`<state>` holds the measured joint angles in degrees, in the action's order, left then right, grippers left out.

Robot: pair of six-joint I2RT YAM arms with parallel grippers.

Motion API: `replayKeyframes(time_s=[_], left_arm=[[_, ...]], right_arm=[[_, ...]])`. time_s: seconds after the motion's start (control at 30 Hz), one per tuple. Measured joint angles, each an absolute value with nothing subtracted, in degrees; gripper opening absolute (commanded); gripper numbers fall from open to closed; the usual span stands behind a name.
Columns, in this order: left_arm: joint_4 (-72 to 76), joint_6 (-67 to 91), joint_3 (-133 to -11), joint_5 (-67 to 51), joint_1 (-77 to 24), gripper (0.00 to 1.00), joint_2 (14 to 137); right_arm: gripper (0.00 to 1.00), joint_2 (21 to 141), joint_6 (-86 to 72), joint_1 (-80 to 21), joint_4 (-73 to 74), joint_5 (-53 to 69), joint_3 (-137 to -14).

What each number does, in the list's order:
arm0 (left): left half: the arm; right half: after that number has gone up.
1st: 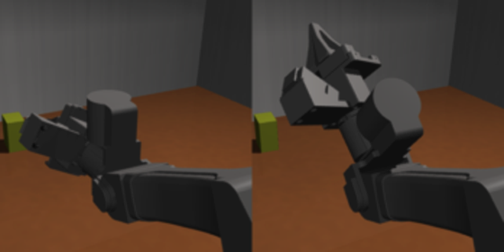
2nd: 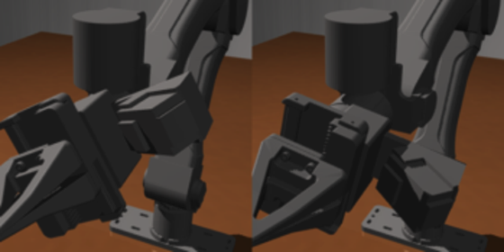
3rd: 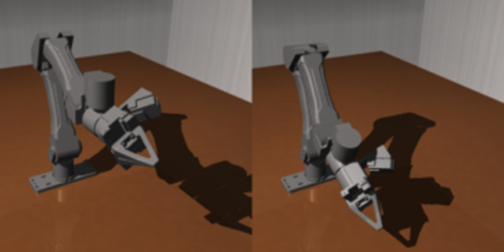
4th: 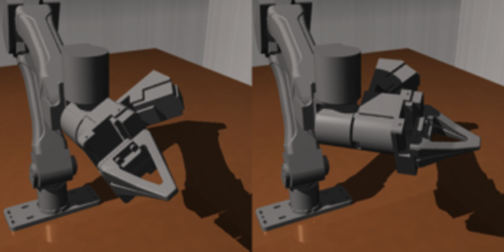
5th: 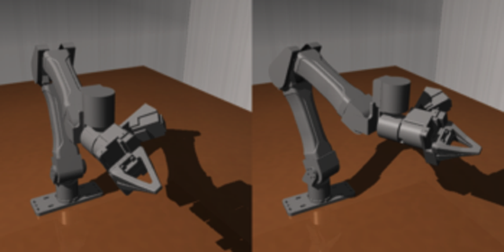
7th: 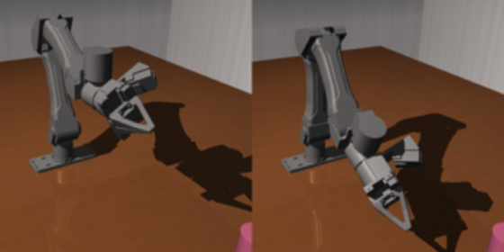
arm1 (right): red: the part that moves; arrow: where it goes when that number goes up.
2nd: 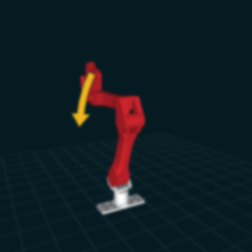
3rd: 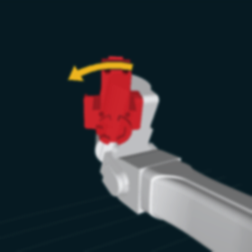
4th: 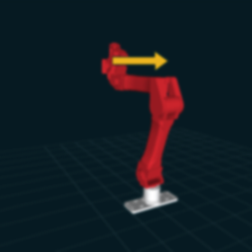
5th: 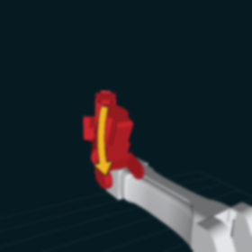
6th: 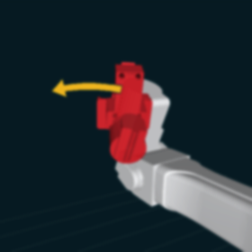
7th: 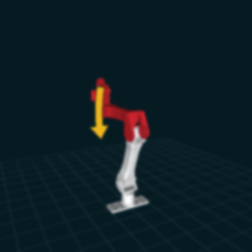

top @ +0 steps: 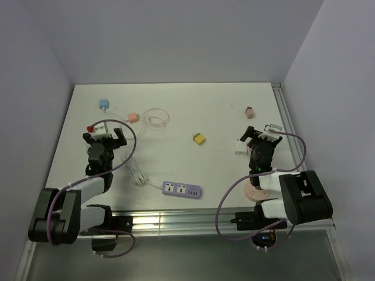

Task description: Insert the plug

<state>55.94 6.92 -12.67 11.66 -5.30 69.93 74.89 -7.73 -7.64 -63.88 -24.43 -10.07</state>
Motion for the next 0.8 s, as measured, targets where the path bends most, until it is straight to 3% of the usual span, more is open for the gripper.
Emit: replayKeyframes(time_s=[0.37, 0.8], left_arm=[[39.3, 21.2, -14.9, 20.0, -7.2, 0.99, 49.3], [3.3, 47.8, -30.5, 26.9, -9.6, 0.99, 43.4]], right_arm=[[1.00, 74.9, -7.7, -7.6, -63.9, -24.4, -10.1], [1.00, 72.7, -6.5, -8.6, -63.1, -25.6, -10.0]])
